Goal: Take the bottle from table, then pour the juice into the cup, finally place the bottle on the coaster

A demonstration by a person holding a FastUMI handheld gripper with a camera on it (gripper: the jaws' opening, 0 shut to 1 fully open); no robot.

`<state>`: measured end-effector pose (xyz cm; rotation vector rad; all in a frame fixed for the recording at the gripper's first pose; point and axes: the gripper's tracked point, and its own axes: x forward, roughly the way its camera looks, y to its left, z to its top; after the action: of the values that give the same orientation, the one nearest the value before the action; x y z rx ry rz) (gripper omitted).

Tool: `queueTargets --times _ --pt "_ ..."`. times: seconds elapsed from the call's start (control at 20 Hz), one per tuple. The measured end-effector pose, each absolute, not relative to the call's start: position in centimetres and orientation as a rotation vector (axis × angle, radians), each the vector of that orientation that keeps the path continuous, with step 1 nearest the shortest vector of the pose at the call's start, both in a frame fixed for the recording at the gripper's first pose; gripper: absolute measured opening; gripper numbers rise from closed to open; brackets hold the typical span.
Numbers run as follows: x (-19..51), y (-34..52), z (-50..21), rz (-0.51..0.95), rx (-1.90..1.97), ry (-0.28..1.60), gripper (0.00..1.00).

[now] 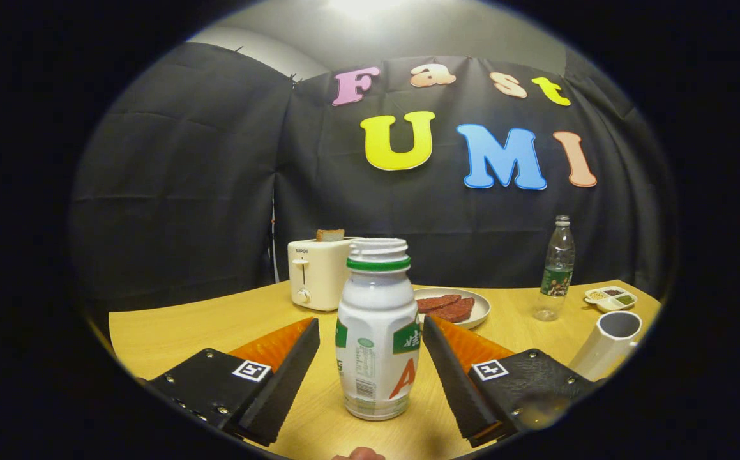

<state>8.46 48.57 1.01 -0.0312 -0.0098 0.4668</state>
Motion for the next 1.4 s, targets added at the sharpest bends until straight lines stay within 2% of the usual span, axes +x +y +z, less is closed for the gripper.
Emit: queueTargets --times 0.2,0.25,0.3,0.5,1.4 --pt "9.5 48.7 -0.9 0.444 -0.084 0.040 0.98" --pt "9.0 49.1 -0.6 0.472 -0.077 0.033 0.89" --pt "9.0 49.5 -1.0 0.491 -0.064 0.043 0.71" --pt "8.6 48.7 -0.8 0.459 -0.064 0.041 0.67" --pt "8.3 42.5 4.0 0.271 0.339 0.044 0.66"
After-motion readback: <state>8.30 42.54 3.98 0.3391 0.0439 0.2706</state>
